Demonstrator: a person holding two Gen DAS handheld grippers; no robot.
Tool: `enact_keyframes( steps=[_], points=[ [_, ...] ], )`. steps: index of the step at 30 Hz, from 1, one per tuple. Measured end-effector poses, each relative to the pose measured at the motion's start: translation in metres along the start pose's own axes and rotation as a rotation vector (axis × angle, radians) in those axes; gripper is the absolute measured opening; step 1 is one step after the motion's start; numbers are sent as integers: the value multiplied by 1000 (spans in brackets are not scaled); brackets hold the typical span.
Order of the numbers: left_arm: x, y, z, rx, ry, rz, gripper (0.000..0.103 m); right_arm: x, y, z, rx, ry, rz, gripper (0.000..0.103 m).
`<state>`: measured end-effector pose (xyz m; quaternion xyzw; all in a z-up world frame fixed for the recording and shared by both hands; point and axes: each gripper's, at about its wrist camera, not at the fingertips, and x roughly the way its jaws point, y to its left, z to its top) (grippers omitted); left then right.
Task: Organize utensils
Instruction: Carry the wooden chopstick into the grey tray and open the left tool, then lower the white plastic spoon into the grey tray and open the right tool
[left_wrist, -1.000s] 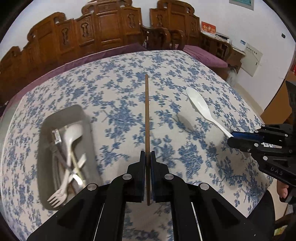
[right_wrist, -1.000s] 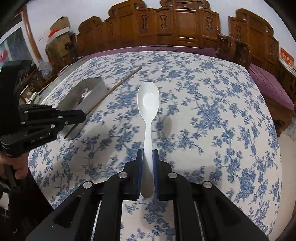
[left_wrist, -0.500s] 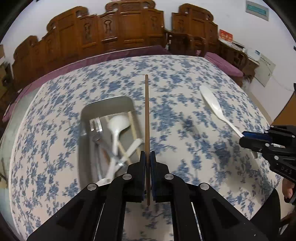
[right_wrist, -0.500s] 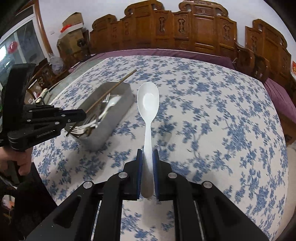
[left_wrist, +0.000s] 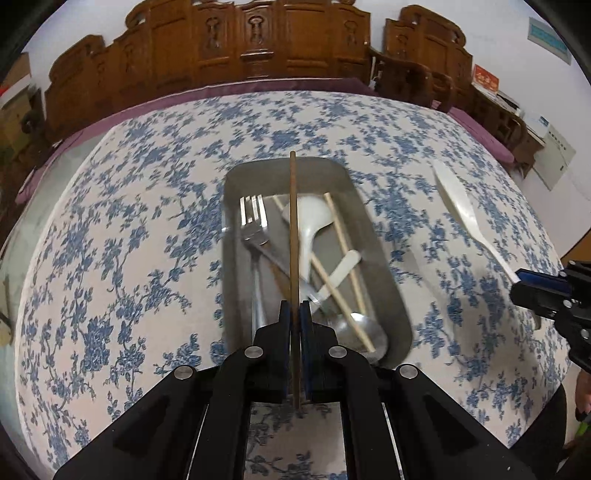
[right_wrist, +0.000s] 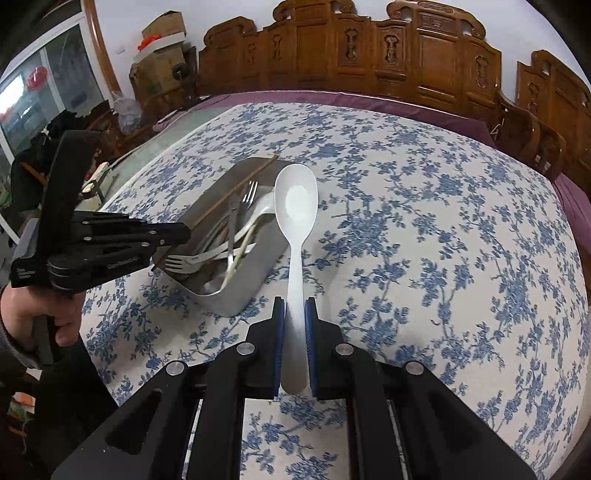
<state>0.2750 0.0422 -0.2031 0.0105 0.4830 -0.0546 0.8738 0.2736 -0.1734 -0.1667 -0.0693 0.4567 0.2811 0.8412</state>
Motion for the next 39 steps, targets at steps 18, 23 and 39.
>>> enact_keyframes(
  steps=[18,23,39],
  points=[
    [8,13,8,-24,-18,-23,4,25,27,17,-17,25,28,13],
    [-4,17,7,-26,-39,-33,8,31,34,28,-23,22,35,13],
    [-31,53,-2,-46,-97,-8,19,81,69,61,-7,58,62,13]
  ],
)
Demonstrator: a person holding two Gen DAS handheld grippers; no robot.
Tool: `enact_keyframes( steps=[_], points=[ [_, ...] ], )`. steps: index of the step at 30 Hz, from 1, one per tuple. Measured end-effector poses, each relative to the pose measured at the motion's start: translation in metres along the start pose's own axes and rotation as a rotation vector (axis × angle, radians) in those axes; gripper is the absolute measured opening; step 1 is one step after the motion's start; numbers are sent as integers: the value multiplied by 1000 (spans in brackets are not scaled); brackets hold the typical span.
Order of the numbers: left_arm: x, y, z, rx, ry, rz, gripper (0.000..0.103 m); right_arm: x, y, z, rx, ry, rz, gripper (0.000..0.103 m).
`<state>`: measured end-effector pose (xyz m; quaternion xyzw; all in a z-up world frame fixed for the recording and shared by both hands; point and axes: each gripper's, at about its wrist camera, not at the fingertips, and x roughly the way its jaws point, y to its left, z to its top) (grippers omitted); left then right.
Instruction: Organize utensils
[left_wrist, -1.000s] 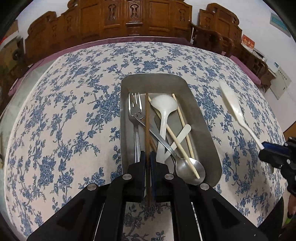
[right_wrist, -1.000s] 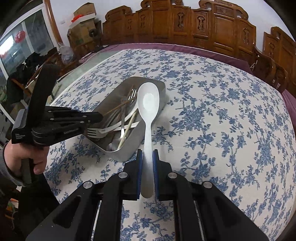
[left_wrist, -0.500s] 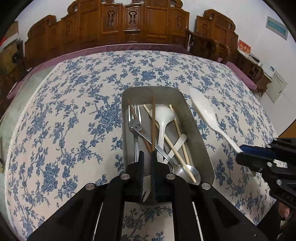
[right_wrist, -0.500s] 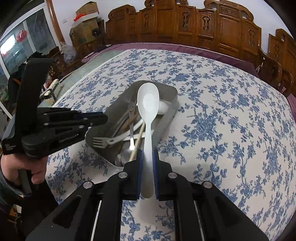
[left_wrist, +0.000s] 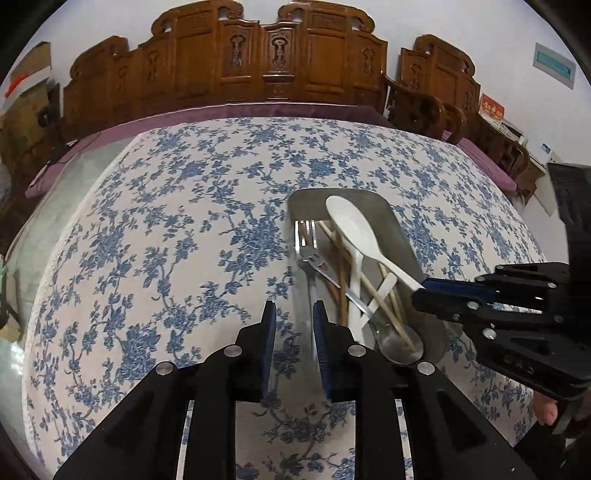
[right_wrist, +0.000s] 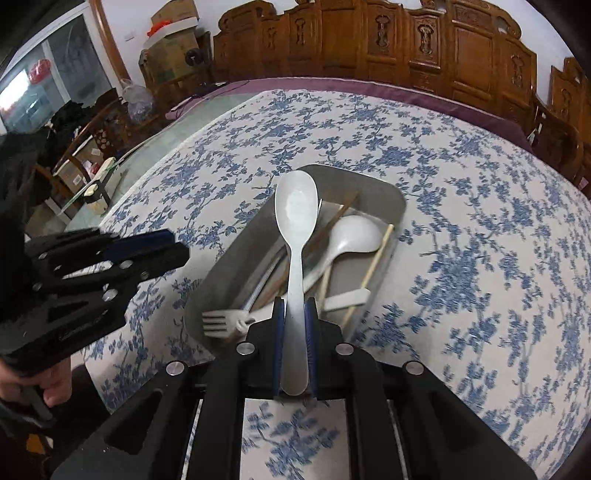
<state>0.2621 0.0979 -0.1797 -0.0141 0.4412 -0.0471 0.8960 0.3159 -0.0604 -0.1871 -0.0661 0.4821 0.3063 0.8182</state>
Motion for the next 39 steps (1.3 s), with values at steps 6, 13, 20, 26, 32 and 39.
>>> enact_keyframes(
  steps=[6,13,20,26,32,39],
  points=[
    [-2,14,-2,-12,3,12,19,25,3,12,32,24,-7,13],
    [-8,19,-4,-16,-5,14,19,33,2,17,55,7,-43,28],
    [-20,10,-3,-12,-26,17,30,0,-9,3,80,-85,-12,36],
    [-35,-9,-3,-1,-58,23,58,-42,-16,-19,94,-169,-51,47],
    [-55,-31,-3,9,-112,38,90,-82,-21,-46,120,-234,-111,76],
    [-79,-57,-10,17,-155,42,95,-121,-28,-80,153,-268,-163,100]
  ],
)
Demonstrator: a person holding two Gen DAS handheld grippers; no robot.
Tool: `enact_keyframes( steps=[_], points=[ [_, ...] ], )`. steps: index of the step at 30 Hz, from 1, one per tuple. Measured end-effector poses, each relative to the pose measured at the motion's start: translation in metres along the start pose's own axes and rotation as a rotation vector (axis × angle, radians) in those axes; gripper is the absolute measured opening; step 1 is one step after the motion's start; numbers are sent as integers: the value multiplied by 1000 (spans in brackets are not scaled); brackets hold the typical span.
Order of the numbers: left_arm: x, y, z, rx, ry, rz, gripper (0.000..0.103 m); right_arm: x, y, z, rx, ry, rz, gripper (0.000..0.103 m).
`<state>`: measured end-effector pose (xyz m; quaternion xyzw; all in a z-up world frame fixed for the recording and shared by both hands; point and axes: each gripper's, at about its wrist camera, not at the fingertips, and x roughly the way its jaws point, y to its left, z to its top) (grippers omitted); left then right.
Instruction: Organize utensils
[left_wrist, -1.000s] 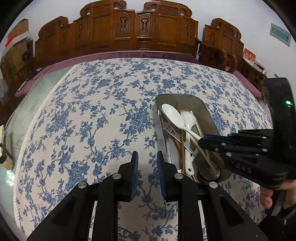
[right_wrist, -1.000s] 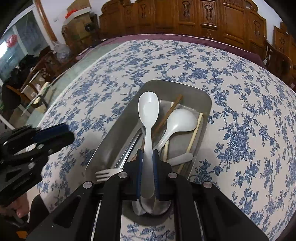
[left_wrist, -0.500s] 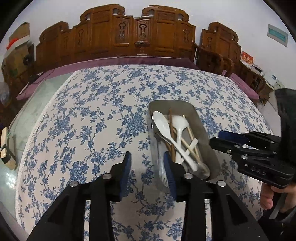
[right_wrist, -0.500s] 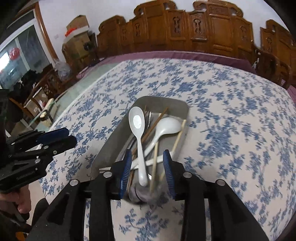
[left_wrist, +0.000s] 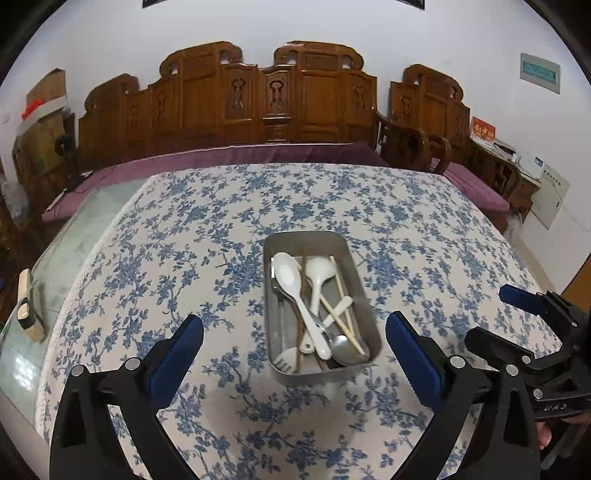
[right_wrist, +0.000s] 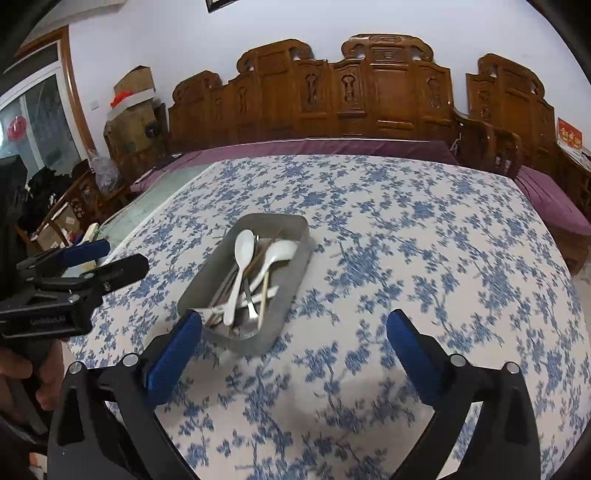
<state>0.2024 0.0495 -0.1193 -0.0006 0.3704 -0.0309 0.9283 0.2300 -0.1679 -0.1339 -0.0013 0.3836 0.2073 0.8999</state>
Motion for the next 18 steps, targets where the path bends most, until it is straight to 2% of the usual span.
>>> enact_keyframes(
  steps=[5,8,18],
  points=[
    [-12,-15,-13,-18,6,-12,95,-21,-13,-14,20,-14,-41,100],
    [-23,-27,-21,6,-2,10,95,-38,-19,-21,30,-38,-54,100],
    [-80,-57,-25,27,-108,11,95,-119,-26,-25,44,-208,-71,100]
  ],
)
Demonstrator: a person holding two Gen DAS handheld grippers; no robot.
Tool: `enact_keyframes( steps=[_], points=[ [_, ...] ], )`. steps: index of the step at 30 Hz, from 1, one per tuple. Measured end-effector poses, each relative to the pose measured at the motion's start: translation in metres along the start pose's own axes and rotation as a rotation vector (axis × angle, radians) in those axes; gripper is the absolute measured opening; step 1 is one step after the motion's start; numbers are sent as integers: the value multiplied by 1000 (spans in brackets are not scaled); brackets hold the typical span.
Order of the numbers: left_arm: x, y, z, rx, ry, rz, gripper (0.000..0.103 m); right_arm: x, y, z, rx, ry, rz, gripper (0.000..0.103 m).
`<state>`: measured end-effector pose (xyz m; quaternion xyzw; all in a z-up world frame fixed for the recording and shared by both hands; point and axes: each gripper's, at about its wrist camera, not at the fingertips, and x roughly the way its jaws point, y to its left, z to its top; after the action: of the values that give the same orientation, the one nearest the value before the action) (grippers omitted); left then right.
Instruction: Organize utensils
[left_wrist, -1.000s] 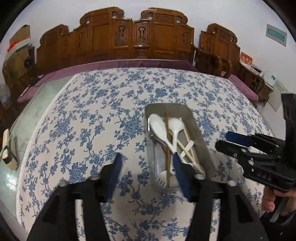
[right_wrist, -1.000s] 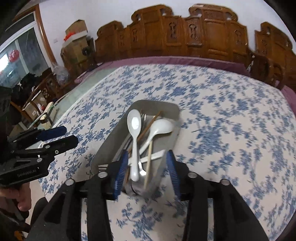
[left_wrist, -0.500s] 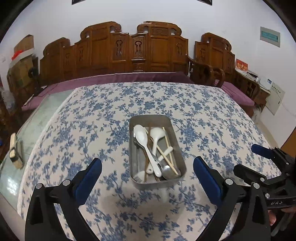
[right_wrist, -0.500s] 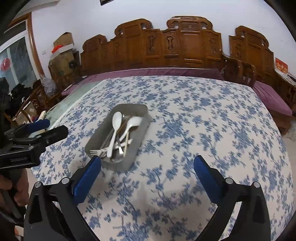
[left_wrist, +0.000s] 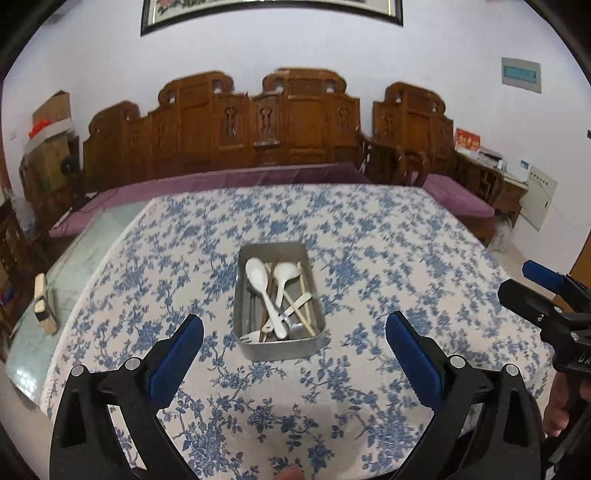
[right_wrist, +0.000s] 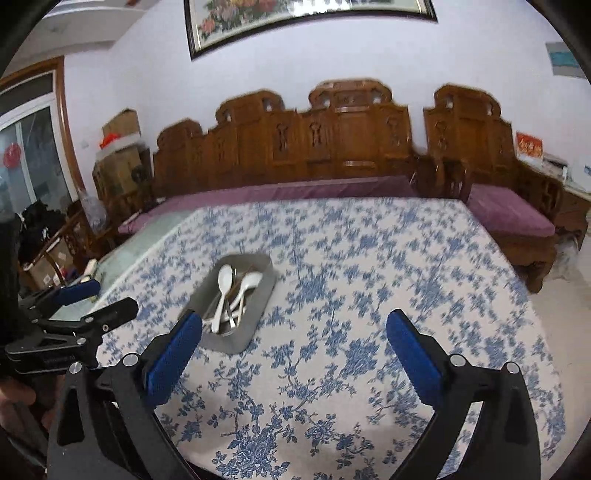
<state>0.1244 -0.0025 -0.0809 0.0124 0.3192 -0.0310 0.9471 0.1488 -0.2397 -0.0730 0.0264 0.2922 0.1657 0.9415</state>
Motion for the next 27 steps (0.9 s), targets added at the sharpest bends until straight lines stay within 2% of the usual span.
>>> enact_keyframes(
  steps=[6,12,18,27],
  points=[
    [-29,-10,8,-1,-49,13,95,-46,2,13,-19,-108,-24,100],
    [-58,-14,14,-7,-103,22,95,-78,5,21,-29,-177,-19,100],
    [-80,-15,19,-22,-158,34,95,-96,9,24,-28,-213,-25,100],
    [-89,-15,19,-33,-184,38,95,-97,11,25,-27,-216,-45,100]
  ],
)
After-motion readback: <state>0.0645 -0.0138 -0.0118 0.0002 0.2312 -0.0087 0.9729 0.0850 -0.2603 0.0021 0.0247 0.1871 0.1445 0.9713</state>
